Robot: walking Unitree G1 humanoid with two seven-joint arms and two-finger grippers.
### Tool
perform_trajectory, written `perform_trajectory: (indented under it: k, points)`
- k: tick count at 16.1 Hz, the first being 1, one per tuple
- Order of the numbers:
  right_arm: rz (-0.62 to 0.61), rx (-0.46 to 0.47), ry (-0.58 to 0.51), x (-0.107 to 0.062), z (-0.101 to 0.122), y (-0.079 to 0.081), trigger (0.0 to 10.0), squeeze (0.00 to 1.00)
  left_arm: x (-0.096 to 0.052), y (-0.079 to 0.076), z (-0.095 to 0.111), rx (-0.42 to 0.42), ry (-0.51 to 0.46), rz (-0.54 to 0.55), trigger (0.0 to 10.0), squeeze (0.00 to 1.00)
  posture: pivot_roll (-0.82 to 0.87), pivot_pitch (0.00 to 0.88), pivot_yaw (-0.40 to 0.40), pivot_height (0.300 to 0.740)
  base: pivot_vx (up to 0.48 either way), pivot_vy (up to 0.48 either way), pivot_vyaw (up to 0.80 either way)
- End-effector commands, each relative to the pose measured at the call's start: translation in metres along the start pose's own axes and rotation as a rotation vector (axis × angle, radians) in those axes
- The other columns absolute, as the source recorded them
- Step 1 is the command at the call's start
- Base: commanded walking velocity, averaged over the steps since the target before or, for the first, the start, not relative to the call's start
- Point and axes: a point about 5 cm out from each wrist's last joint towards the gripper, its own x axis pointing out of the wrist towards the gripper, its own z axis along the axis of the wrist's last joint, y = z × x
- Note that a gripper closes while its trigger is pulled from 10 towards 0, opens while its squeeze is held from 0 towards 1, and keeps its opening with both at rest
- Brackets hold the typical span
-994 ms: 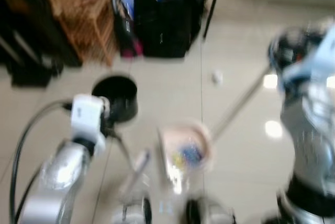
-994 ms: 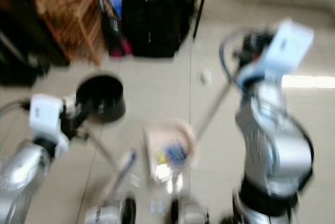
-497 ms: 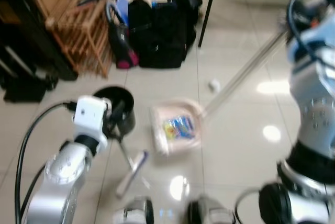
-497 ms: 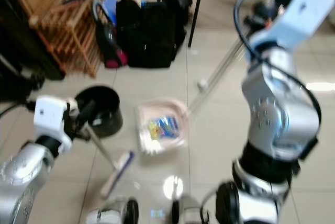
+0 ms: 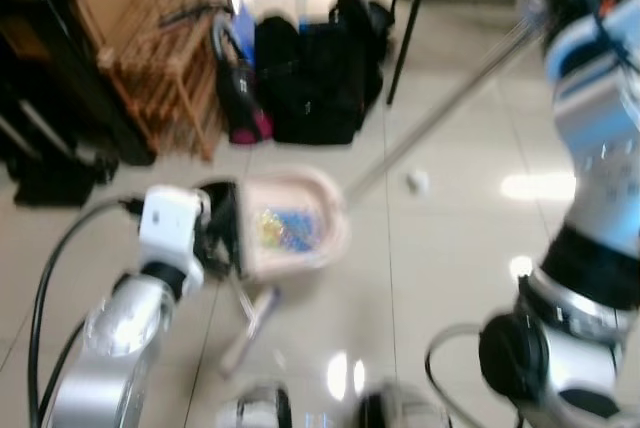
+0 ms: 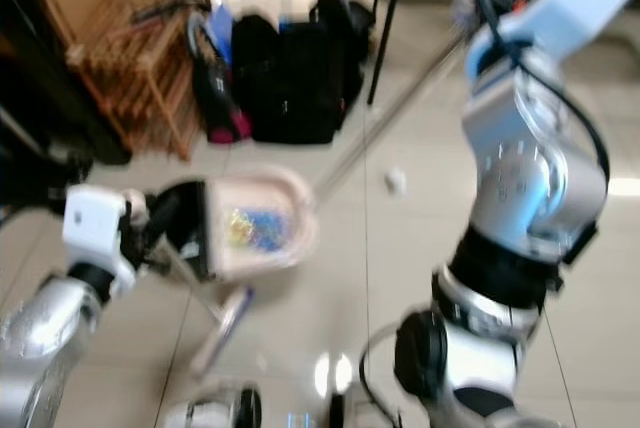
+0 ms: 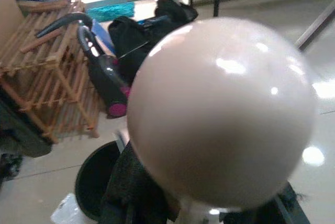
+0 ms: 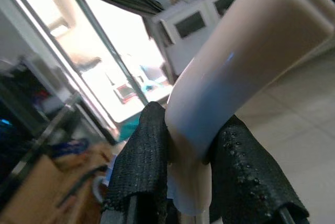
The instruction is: Sweep floor
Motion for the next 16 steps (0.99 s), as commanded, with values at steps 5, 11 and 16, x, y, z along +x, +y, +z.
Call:
perform_trajectory:
  k: [5,11,16]
  points:
    - [0.011,0.018,-0.046,0.005,0.009,0.003,10.0,0.0,-0.012,-0.003,-0.014,0.002,0.039,-0.021,10.0,0.0,0.01,0.13,0.0,0.74,0.331,0.0,0.26]
    - [0.024,0.034,-0.072,0.008,0.01,0.007,10.0,0.0,-0.024,-0.005,-0.035,0.002,0.102,-0.024,10.0,0.0,0.02,0.115,-0.003,0.74,0.329,0.0,0.4]
    - [0.018,0.037,-0.085,0.009,0.01,0.007,10.0,0.0,-0.023,-0.006,-0.036,0.005,0.097,-0.029,10.0,0.0,0.02,0.11,-0.003,0.74,0.319,0.0,0.0]
